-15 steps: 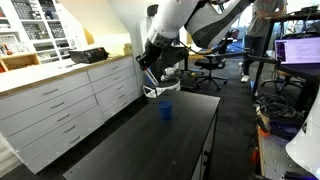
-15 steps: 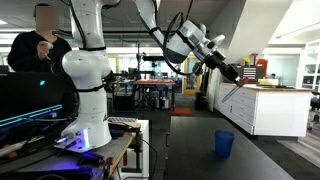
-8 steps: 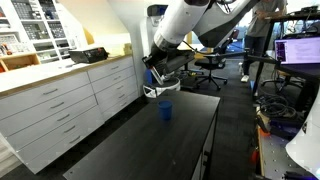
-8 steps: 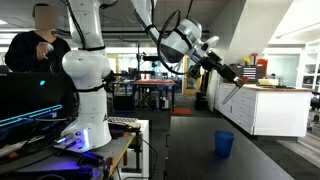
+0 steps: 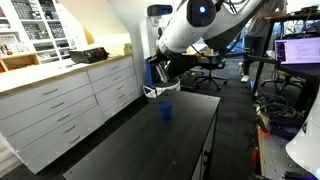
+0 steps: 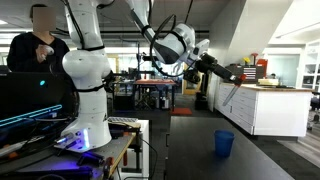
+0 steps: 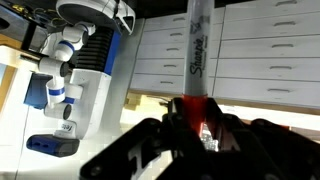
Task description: Put the marker in the cup
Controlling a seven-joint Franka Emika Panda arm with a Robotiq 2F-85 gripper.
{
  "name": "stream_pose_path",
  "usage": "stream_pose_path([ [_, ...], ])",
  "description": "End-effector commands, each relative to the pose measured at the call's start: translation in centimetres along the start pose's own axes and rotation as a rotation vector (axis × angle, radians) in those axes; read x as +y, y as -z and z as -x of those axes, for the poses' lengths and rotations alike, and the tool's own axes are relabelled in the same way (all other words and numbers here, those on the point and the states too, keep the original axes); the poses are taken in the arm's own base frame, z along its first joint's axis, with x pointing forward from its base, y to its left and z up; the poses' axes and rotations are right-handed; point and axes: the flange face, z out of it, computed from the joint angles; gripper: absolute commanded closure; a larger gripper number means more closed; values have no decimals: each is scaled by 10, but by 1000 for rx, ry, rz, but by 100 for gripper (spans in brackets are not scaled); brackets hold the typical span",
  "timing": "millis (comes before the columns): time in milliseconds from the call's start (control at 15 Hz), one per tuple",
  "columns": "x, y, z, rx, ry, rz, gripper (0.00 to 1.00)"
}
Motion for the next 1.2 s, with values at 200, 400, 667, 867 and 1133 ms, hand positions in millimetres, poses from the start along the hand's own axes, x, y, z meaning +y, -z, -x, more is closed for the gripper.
stream_pose_path([
  [200, 1, 15, 32, 113, -130, 122, 94],
  [400, -9, 17, 47, 133, -177, 151, 94],
  [667, -23, 18, 60, 165, -207, 171, 94],
  [867, -34, 19, 71, 187, -205, 171, 94],
  [1133, -39, 13, 87, 197, -210, 175, 94],
])
